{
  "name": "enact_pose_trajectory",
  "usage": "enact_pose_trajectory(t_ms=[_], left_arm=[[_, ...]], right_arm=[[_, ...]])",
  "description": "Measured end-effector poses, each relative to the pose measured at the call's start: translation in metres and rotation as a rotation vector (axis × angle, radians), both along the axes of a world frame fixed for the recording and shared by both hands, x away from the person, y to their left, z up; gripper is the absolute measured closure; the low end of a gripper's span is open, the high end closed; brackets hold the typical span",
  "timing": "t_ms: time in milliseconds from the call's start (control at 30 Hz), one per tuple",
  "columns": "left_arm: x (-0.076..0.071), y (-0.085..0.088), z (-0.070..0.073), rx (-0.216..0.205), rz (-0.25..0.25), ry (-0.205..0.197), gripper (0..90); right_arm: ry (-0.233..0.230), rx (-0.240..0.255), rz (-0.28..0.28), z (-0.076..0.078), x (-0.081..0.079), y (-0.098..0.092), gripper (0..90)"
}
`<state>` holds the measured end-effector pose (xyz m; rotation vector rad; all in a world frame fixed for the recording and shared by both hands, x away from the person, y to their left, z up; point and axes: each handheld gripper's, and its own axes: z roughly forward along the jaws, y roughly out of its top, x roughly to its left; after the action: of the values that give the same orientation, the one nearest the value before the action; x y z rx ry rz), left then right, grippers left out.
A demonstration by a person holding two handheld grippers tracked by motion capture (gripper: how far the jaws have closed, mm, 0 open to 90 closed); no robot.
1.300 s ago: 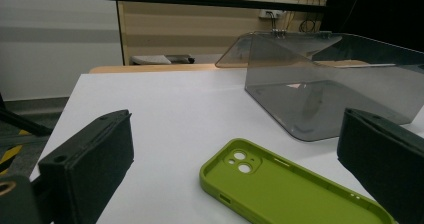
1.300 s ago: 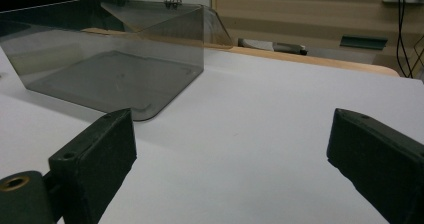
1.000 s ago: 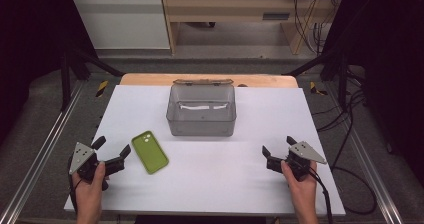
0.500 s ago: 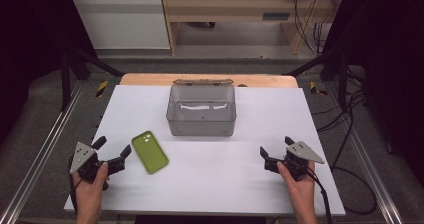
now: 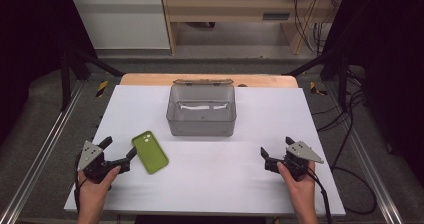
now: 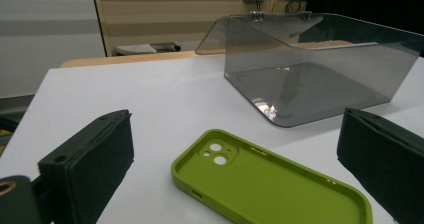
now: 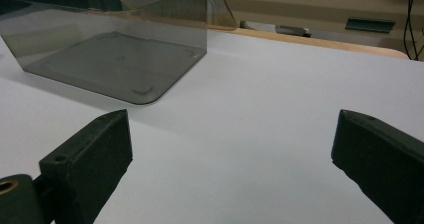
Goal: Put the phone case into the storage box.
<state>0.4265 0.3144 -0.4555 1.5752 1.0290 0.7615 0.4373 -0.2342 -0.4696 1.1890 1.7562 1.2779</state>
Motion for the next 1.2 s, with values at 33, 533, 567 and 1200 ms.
enact_pose_trajectory(t_ms=[33, 533, 567, 1200], left_arm=[[0.0, -0.001, 0.0, 0.002, -0.006, 0.005, 1.6], [0.001, -0.018, -0.001, 0.049, -0.087, 0.097, 37.9], [0.001, -0.019, -0.001, 0.052, -0.087, 0.104, 42.0], [0.006, -0.042, 0.0, 0.17, -0.22, 0.266, 90.0]], right_arm=[[0.0, -0.002, 0.001, 0.0, 0.0, 0.0, 3.4], [0.009, -0.019, 0.002, -0.002, 0.001, 0.001, 3.5], [0.009, -0.019, 0.002, -0.002, 0.001, 0.001, 3.5], [0.018, -0.024, -0.002, -0.002, 0.001, -0.001, 3.8]])
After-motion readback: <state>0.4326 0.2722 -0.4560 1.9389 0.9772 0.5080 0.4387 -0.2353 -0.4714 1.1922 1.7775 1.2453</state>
